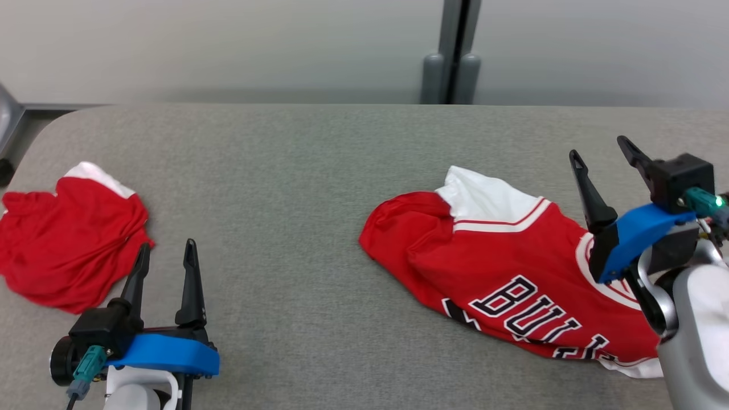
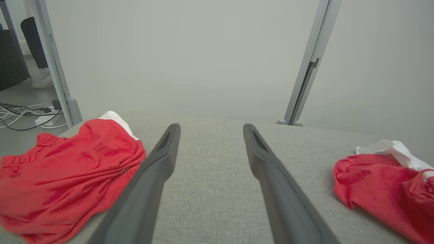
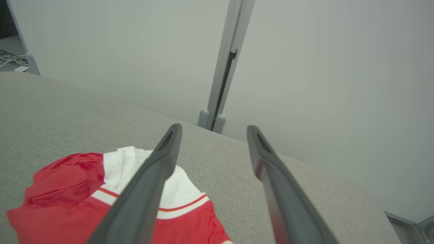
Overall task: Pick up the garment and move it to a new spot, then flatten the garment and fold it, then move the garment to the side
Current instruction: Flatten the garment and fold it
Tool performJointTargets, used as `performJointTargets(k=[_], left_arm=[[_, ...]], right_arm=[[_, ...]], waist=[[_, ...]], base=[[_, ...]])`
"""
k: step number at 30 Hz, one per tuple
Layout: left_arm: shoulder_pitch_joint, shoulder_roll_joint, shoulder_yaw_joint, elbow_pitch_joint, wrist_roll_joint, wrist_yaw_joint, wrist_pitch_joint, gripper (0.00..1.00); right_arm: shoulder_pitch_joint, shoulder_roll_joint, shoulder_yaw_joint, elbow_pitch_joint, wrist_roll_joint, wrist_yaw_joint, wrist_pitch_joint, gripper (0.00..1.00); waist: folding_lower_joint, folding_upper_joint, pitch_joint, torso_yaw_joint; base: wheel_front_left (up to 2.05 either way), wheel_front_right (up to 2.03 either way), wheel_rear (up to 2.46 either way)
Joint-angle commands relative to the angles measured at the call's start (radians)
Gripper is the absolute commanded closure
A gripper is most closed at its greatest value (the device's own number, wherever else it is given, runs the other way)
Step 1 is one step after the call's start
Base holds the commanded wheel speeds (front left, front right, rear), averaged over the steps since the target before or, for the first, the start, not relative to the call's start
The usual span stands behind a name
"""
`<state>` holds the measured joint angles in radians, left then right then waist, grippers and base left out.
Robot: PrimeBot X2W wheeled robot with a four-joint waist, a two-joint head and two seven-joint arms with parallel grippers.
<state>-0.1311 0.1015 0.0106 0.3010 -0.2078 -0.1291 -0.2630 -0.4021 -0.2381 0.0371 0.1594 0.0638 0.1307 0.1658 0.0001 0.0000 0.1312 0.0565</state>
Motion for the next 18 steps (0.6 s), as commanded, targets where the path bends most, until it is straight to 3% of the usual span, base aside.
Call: performJointTargets(k=[1,18], left_arm=[[-0.018,0.006,-0.004,0.0,-0.003,-0.003,-0.003,0.0],[-0.07,-0.005,-0.032,0.003,-0.027,-0.003,-0.003,0.0]], right_arm=[[-0.038,-0.011,0.011,0.044,-0.005,0.0,-0.005,0.0],[-0.248,-0.094,0.052,0.648,-0.014,0.0,-0.001,0.0]], waist=[[-0.0001,0.0,0.025,0.033],[-0.0001,0.0,0.115,0.149]], base=[[0.0,0.0,0.0],[0.0,0.0,0.0]])
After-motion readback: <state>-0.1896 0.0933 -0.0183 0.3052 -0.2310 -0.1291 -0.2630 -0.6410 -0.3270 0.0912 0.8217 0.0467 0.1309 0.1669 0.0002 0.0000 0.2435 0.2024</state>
